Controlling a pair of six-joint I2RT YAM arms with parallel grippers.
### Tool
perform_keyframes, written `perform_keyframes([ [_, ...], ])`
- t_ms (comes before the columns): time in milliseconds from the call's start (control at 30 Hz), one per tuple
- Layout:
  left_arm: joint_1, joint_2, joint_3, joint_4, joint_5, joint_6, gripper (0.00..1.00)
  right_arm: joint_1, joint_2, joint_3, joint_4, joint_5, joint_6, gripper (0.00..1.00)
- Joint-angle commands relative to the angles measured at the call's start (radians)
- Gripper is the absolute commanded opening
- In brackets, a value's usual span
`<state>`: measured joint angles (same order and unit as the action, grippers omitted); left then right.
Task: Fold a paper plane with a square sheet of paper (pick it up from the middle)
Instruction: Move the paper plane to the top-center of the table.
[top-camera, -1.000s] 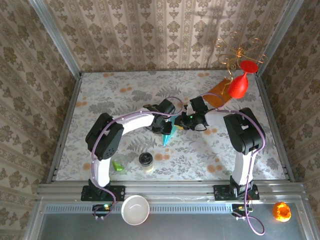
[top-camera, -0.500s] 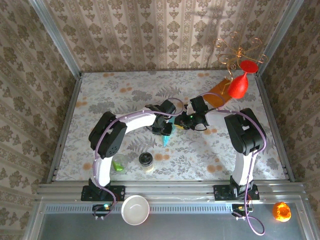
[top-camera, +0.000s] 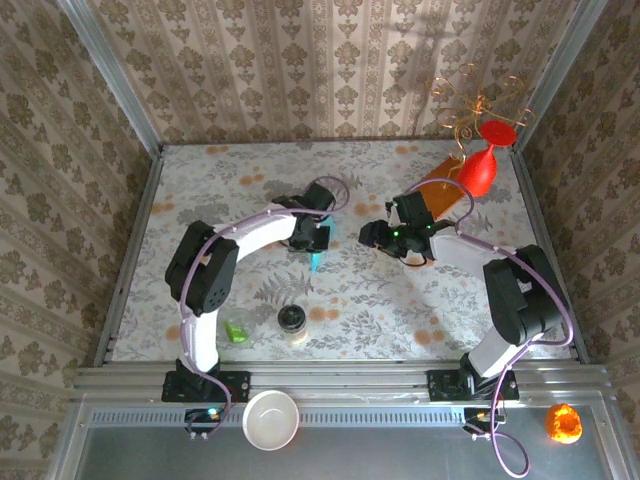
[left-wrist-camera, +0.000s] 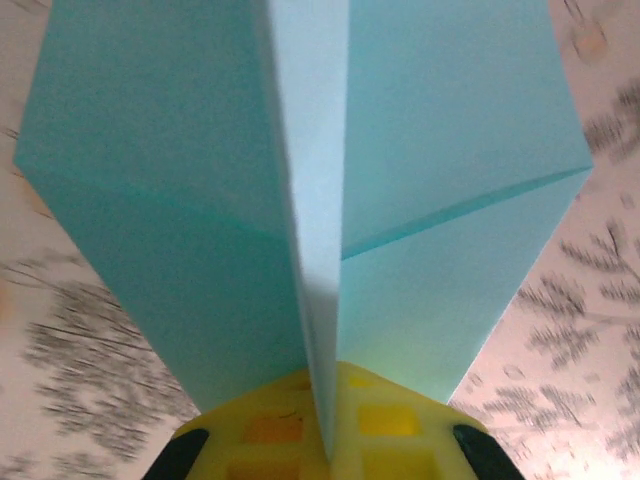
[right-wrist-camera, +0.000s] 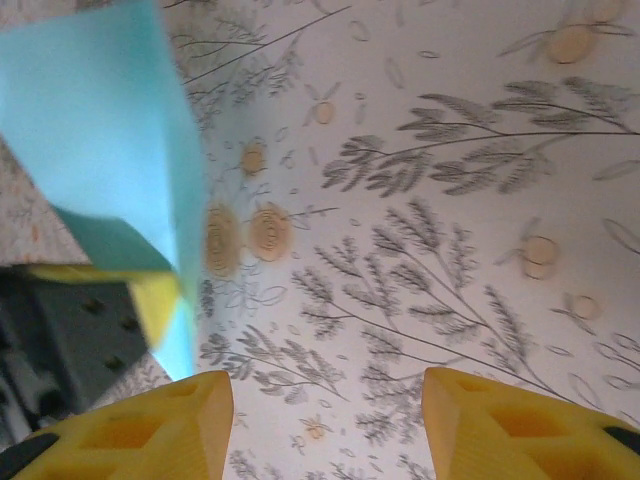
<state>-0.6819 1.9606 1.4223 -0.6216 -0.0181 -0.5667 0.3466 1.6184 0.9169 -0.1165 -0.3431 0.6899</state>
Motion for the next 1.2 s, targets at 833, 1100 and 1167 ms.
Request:
perform_keyframes([
  [833, 0.097, 0.34, 0.454, -0.162, -0.082, 0.085, 0.25, -0.006, 0.039, -0.024, -0.016, 0.032, -0.035, 0.57],
  [1100, 0.097, 0.372, 0.449, -0.16, -0.069, 0.081, 0.33, -0.006, 0.049, -0.03, -0.008, 0.027, -0.026, 0.57],
  [1167, 0.097, 0.383, 0.45, -0.168, -0.072, 0.076, 0.35, -0.006, 0.049, -0.03, -0.01, 0.026, -0.026, 0.57],
])
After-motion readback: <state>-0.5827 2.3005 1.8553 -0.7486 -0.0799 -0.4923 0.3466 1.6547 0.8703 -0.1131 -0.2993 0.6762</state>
